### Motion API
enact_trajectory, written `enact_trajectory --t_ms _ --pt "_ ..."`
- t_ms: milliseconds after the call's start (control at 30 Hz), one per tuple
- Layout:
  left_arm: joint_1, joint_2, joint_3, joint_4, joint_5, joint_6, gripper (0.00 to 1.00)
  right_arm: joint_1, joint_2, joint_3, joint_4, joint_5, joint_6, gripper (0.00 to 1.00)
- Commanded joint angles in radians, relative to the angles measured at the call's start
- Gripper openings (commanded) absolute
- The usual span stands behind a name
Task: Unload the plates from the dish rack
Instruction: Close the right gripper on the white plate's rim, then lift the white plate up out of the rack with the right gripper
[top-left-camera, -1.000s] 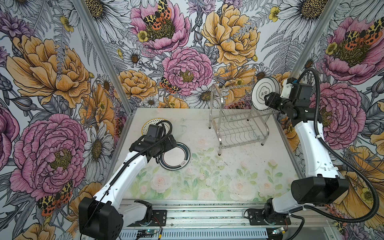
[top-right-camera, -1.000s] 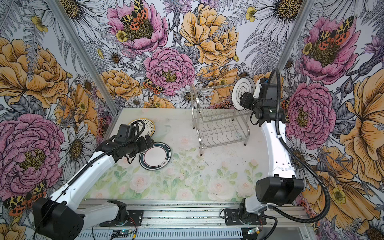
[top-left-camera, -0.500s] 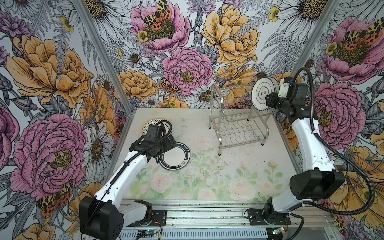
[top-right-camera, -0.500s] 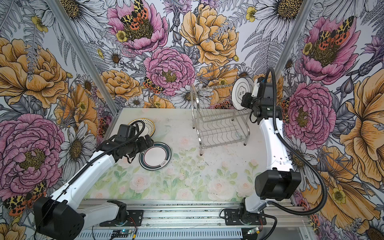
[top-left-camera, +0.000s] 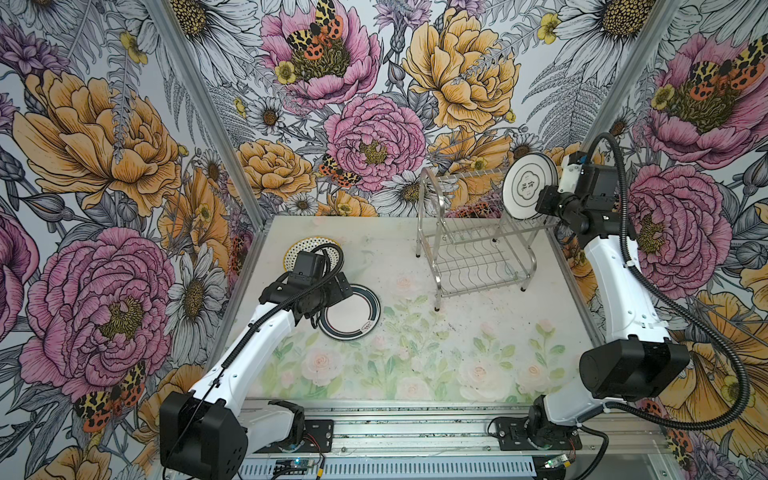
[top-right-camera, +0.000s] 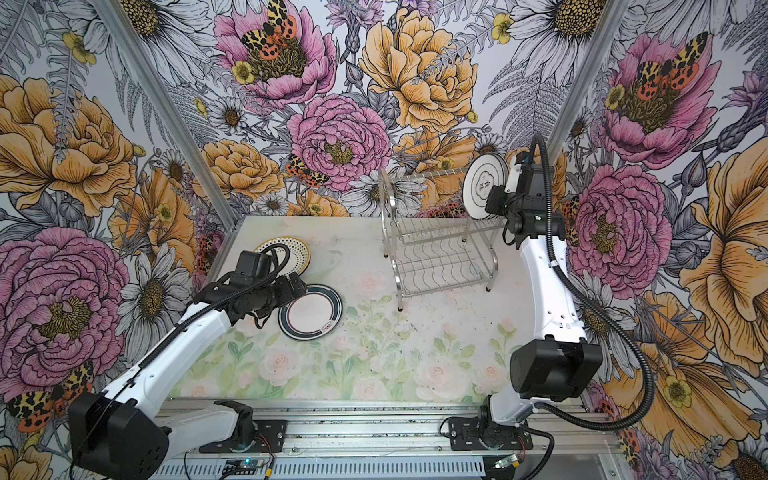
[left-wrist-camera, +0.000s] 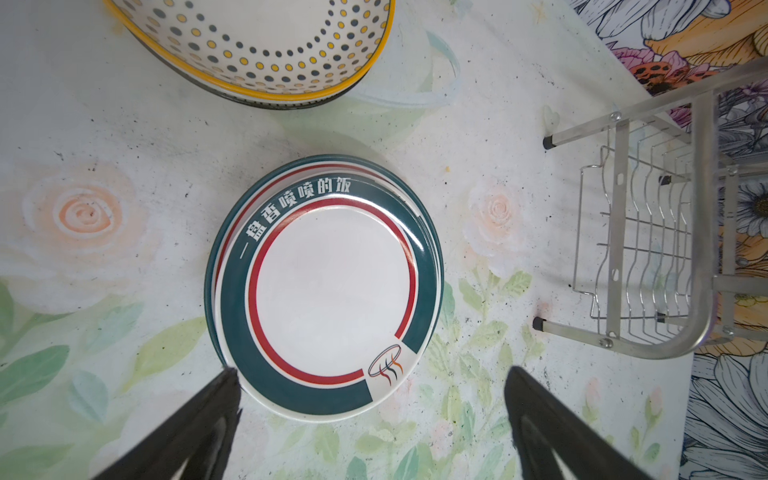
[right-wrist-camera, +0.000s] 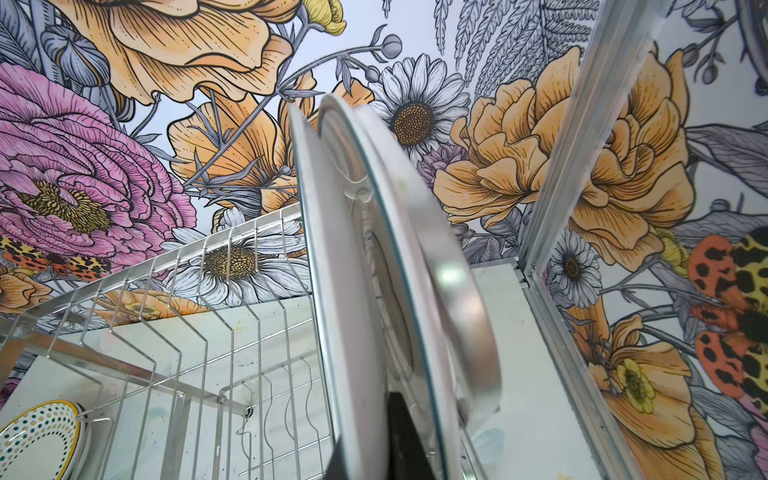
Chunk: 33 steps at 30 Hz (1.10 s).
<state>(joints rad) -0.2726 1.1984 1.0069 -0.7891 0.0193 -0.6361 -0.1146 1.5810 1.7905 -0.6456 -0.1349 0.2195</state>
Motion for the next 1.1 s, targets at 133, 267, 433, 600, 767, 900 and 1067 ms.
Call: enact_trajectory --t_ms 133,267,433,600,767,900,1067 --pt "0.007 -0.021 -0.021 -0.002 0.022 0.007 0.99 0.013 -0.022 0.038 0.054 -0.037 0.021 0.00" --pt "0.007 -0.028 -0.027 -0.002 0.025 0.000 0.99 0.014 -0.028 0.072 0.068 -0.031 0.019 0.00" --pt "0.005 -0.047 -0.037 -0.002 0.019 -0.009 0.99 0.015 -0.023 0.130 0.094 -0.052 0.051 0.00" --pt "0.003 -0.051 -0.048 -0.002 0.023 -0.014 0.99 0.017 -0.025 0.168 0.112 -0.078 0.087 0.00" --pt "0.001 -0.048 -0.060 0.000 0.021 -0.013 0.99 0.018 -0.041 0.205 0.133 -0.086 0.095 0.00" --pt "0.003 -0.037 -0.062 -0.001 0.047 -0.011 0.99 0.016 -0.073 0.241 0.132 -0.083 0.094 0.00" --pt "-0.003 -0.059 -0.073 0.001 0.058 -0.020 0.99 0.018 -0.182 0.196 0.131 -0.088 0.091 0.00"
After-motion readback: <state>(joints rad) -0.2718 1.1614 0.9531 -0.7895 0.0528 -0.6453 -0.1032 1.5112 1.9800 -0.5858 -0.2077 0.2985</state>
